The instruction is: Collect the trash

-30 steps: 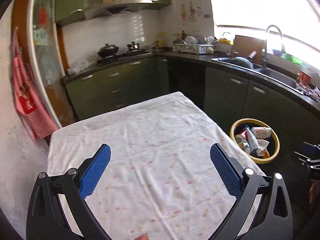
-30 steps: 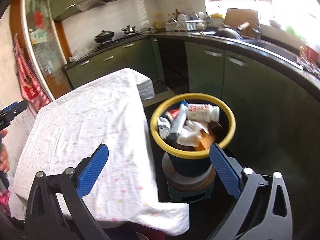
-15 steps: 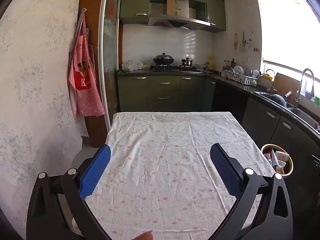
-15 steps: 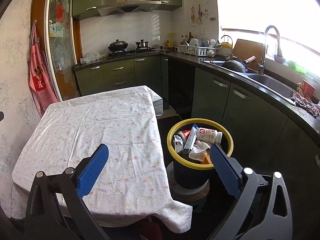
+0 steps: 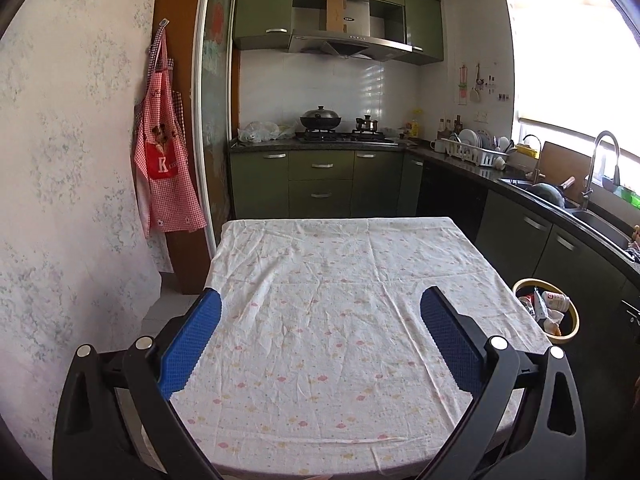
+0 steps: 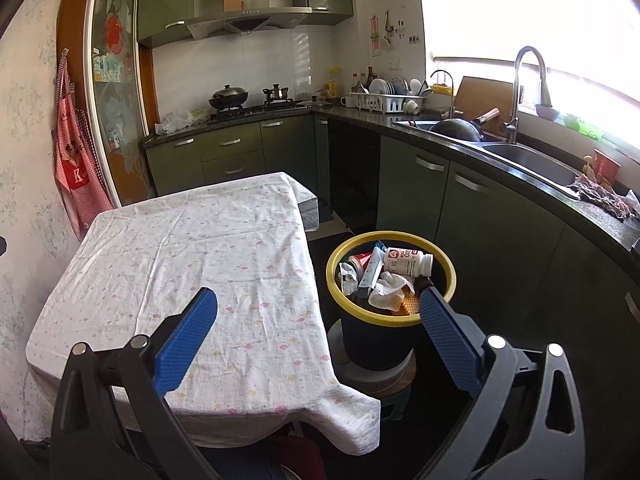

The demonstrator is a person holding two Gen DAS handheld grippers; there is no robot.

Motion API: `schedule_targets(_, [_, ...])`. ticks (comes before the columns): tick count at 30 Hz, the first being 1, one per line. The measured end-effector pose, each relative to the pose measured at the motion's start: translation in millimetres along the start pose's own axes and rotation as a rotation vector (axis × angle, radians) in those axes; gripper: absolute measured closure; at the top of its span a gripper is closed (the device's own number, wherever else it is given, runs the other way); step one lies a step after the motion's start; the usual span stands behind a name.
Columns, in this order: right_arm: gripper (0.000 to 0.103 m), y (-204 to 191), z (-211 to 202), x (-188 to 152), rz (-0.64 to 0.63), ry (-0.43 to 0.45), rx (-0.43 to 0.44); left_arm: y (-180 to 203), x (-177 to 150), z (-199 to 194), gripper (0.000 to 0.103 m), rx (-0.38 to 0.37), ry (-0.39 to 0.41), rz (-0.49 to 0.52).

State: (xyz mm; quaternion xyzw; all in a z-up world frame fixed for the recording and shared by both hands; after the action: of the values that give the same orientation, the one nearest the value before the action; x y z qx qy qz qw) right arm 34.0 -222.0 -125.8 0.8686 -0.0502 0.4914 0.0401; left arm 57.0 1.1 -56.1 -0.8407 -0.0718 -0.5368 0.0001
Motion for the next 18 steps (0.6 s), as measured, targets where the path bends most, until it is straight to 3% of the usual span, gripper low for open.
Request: schedule_targets(18, [0.007, -4.1, -0.3, 2.7, -0.001, 0.01, 0.004, -1.4, 5.7, -6.3, 0.005, 0.005, 0.02, 0.007])
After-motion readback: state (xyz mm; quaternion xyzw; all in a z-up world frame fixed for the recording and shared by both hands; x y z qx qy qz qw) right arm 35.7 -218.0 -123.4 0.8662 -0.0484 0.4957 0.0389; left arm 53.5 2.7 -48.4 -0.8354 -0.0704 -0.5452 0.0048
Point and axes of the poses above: each gripper's, at about its wrist camera, not at the fingertips, and z roughly the way its jaws point, y to its right, x to its top, the point moved 10 cm from there along z, roughly the way its jaws point, and after that the axes turned 4 degrees about -z, right-handed, at the moved point
